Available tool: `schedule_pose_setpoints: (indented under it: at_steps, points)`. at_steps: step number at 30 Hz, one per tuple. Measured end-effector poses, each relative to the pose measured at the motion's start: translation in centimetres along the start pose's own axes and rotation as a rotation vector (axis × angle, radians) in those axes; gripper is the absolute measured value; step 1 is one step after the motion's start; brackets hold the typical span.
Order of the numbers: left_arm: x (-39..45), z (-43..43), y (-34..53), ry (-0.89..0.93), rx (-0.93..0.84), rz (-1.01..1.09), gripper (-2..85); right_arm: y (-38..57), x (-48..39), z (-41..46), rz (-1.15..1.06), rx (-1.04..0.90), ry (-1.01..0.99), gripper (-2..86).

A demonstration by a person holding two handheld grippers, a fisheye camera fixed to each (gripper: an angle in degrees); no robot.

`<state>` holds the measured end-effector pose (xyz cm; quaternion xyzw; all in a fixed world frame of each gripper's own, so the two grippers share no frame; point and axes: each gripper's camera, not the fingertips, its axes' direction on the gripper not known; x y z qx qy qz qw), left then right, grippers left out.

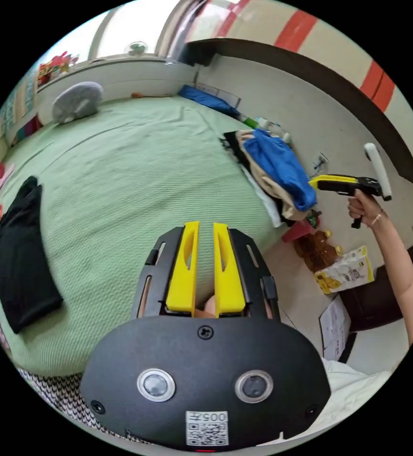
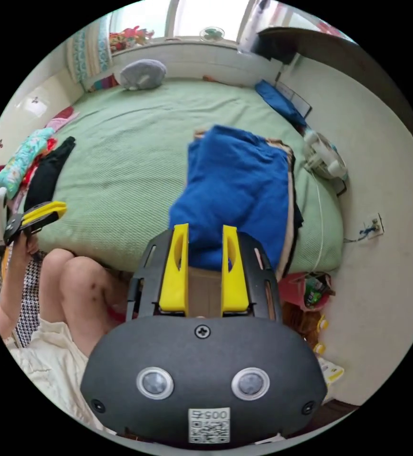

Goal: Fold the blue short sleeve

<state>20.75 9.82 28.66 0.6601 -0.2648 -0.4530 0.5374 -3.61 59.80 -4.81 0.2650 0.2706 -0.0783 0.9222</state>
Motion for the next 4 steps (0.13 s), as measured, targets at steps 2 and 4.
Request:
schedule_pose_setpoints:
  at_steps: [2,4]
  points:
    - [-4.4,-2.1,2.1,-0.059,-0.006,-0.104,7.3,-0.6,-2.9,0.0,-0.051,0.054,-0.09,10.5]
    - [-9.4,-5.1,5.3,-0.131,0.017,-0.22,8.4,-1.7,-7.9,1.3,-0.13,0.11,-0.183,10.4]
